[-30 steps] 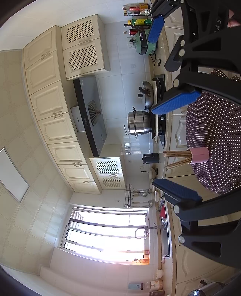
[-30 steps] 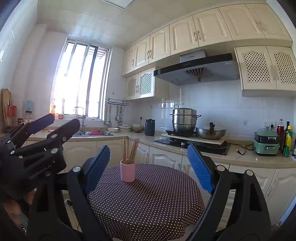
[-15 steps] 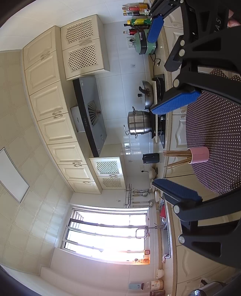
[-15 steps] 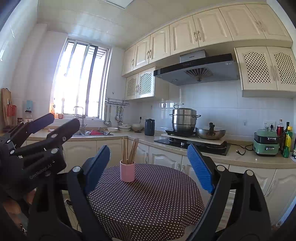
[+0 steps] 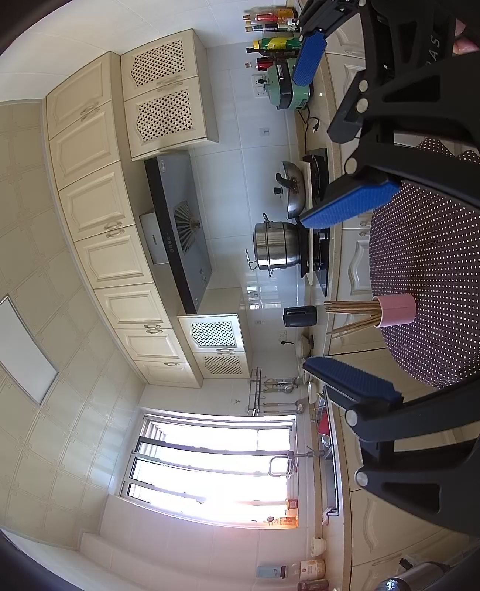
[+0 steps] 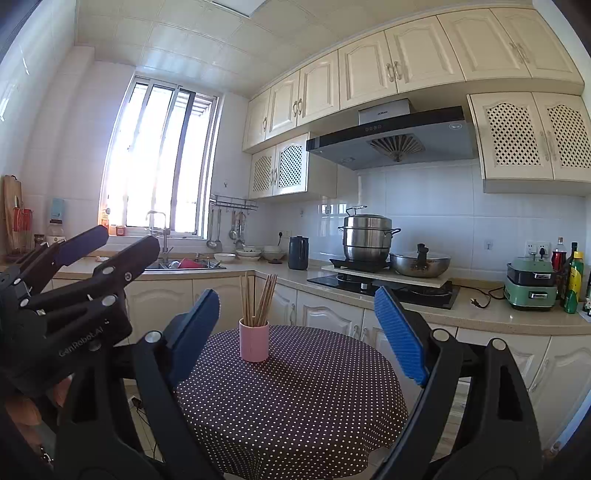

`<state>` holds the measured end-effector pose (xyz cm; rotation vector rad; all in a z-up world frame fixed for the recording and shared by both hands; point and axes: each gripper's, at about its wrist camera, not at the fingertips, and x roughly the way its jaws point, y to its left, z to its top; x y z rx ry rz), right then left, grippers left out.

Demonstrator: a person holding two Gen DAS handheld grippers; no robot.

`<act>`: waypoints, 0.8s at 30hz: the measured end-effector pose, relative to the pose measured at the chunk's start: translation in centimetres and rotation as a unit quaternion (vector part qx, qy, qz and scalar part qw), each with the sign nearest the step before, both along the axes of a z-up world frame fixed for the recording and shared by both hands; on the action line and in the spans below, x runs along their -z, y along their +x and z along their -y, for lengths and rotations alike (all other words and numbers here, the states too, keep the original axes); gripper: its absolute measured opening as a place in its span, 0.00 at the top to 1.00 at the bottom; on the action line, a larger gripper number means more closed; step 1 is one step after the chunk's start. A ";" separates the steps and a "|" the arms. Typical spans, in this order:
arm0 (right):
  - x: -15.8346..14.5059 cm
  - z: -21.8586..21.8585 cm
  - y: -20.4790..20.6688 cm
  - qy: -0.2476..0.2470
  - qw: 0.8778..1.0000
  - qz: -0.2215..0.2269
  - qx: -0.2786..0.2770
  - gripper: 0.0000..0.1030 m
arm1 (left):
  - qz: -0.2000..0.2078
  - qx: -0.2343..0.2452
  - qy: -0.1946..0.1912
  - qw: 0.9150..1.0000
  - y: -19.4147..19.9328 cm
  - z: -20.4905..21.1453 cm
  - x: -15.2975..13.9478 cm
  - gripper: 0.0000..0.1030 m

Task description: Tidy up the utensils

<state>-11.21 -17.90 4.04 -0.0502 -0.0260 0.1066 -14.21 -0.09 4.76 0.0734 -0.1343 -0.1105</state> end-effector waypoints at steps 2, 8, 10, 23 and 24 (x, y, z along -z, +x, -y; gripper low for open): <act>0.0 0.0 0.0 0.000 1.000 0.000 0.000 0.18 | 0.000 0.000 0.000 1.000 0.0 0.0 0.0 0.31; 0.0 0.0 0.0 0.000 1.000 0.000 -0.001 0.18 | 0.000 0.000 0.000 1.000 0.0 0.0 0.0 0.31; 0.0 0.0 0.0 0.000 1.000 0.000 0.000 0.18 | 0.000 0.000 0.000 1.000 0.0 0.0 0.0 0.31; 0.9 0.4 0.6 0.005 1.000 -0.005 0.003 0.15 | -0.009 0.002 0.004 1.000 0.7 0.1 0.8 0.31; 1.1 0.5 0.8 0.006 1.000 -0.007 0.003 0.15 | -0.010 0.001 0.007 1.000 0.8 0.1 1.0 0.31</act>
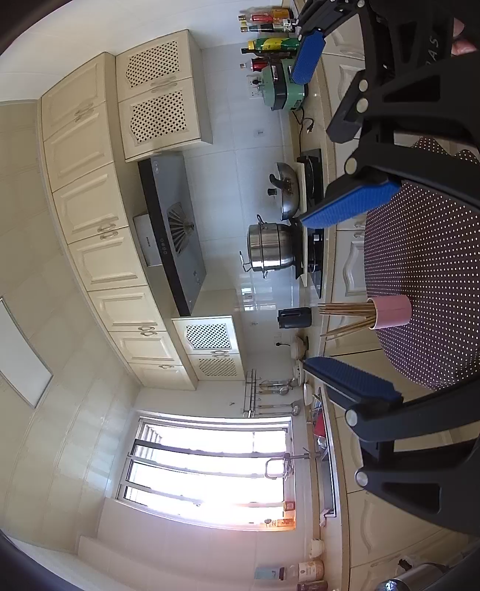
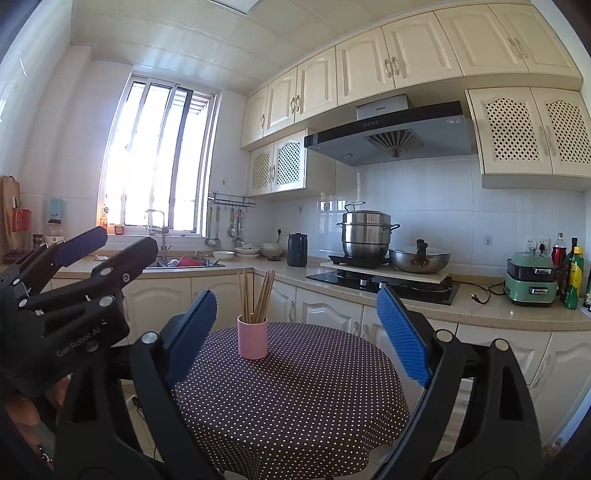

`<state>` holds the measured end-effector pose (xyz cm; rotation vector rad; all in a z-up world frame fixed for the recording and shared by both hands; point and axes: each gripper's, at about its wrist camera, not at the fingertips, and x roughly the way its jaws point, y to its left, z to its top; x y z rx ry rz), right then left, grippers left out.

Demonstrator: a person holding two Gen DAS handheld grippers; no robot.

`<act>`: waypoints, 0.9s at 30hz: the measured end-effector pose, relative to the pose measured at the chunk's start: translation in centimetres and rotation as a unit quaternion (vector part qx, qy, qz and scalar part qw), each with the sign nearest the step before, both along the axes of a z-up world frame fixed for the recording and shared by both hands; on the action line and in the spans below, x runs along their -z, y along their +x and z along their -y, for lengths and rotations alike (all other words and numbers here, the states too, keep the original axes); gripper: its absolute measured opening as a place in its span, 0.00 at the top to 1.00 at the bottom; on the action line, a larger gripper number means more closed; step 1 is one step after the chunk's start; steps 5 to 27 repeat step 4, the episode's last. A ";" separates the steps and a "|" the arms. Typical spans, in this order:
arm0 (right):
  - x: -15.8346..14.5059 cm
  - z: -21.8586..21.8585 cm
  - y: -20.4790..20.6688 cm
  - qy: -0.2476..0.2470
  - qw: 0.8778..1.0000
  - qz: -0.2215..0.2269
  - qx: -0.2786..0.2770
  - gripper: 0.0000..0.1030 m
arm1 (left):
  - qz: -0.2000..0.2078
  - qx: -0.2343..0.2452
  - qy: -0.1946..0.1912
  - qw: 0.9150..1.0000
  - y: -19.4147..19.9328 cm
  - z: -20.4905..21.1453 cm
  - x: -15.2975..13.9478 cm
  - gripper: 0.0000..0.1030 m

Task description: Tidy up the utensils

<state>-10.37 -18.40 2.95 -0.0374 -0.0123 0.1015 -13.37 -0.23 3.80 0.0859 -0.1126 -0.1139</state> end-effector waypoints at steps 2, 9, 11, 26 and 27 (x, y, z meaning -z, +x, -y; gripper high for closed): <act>0.4 0.2 0.7 0.005 1.000 -0.006 -0.002 0.14 | -0.002 -0.006 0.005 1.000 0.4 0.2 0.2 0.31; 1.1 0.3 1.5 0.009 1.000 -0.015 -0.003 0.14 | -0.011 -0.011 0.011 1.000 1.1 0.3 0.7 0.31; 1.1 0.3 1.5 0.009 1.000 -0.015 -0.003 0.14 | -0.011 -0.011 0.011 1.000 1.1 0.3 0.7 0.31; 1.1 0.3 1.5 0.009 1.000 -0.015 -0.003 0.14 | -0.011 -0.011 0.011 1.000 1.1 0.3 0.7 0.31; 1.1 0.3 1.5 0.009 1.000 -0.015 -0.003 0.14 | -0.011 -0.011 0.011 1.000 1.1 0.3 0.7 0.31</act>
